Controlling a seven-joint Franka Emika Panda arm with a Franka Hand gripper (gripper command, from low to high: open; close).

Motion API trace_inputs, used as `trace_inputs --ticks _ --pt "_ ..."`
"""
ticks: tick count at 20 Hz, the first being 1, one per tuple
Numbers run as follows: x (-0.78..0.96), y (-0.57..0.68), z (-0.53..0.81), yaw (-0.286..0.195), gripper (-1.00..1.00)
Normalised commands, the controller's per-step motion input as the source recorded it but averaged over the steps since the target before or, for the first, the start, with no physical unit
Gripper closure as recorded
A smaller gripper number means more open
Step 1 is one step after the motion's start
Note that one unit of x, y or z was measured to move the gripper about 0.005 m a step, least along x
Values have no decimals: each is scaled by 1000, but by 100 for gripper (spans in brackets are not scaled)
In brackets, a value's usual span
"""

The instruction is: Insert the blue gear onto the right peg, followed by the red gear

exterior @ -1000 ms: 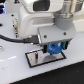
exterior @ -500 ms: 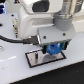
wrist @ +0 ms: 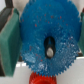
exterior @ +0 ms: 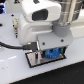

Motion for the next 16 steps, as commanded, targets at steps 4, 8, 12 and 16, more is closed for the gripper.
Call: trace_inputs --ticks 4,8,12,16 --pt "30 10 -122 0 100" --pt "-10 20 3 0 -100" --pt "-77 79 271 0 -100" --pt "-90 68 333 0 -100"
